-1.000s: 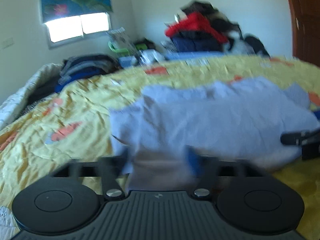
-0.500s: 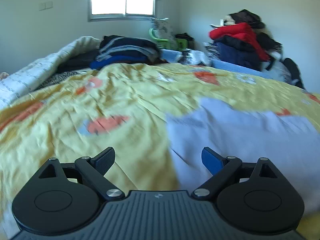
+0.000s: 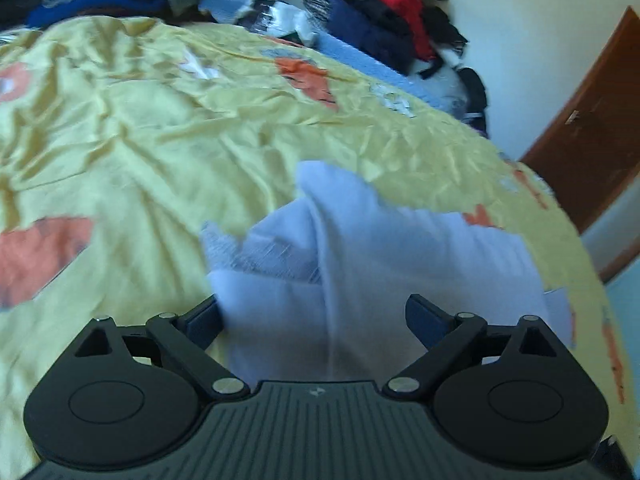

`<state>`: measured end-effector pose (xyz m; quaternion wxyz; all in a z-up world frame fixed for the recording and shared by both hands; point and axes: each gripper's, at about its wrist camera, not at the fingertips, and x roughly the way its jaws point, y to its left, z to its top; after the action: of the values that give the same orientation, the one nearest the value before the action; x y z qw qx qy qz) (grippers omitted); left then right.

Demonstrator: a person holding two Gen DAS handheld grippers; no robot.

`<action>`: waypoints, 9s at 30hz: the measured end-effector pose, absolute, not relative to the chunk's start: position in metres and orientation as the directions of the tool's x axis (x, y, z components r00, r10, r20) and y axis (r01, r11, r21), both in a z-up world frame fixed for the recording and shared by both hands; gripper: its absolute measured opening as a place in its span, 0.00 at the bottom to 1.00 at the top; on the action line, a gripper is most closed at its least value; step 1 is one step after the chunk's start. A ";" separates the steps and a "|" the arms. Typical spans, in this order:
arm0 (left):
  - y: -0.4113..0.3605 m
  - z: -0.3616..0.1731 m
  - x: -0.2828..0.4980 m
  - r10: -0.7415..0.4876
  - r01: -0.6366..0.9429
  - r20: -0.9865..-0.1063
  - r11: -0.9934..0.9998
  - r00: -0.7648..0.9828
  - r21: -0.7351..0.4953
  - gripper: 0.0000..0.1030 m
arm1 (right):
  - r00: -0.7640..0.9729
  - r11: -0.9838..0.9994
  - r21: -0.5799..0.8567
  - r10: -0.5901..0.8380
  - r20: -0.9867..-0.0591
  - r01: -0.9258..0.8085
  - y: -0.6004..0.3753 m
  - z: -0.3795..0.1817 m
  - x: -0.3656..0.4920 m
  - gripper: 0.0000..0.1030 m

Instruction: Fold small clothes

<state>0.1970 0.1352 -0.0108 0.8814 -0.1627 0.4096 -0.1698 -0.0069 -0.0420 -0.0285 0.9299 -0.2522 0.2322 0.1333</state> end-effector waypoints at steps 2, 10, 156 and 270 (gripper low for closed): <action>0.134 -0.012 0.209 -0.487 0.187 -0.646 0.859 0.588 -0.476 0.94 | 0.870 0.821 -0.447 0.114 -0.480 -0.355 -0.029 -0.031 -0.005 0.83; 0.126 -0.014 0.242 -0.542 0.218 -0.624 0.826 0.563 -0.520 0.91 | 0.926 0.736 -0.614 0.045 -0.376 -0.285 0.018 -0.045 0.009 0.78; -0.043 -0.017 0.152 -0.566 0.366 -0.585 0.824 0.582 -0.433 0.97 | 0.727 0.712 0.694 0.532 -0.434 -0.107 -0.316 -0.048 0.149 0.49; 0.035 0.006 0.001 -0.021 0.039 -0.645 0.999 0.764 0.015 0.69 | 0.805 0.985 0.127 0.170 -0.568 -0.118 -0.144 -0.010 -0.018 0.82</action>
<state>0.0010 0.0350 0.0055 0.9391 0.0136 0.3430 -0.0159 -0.0182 -0.1437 -0.0104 0.9491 0.0429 0.3027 0.0760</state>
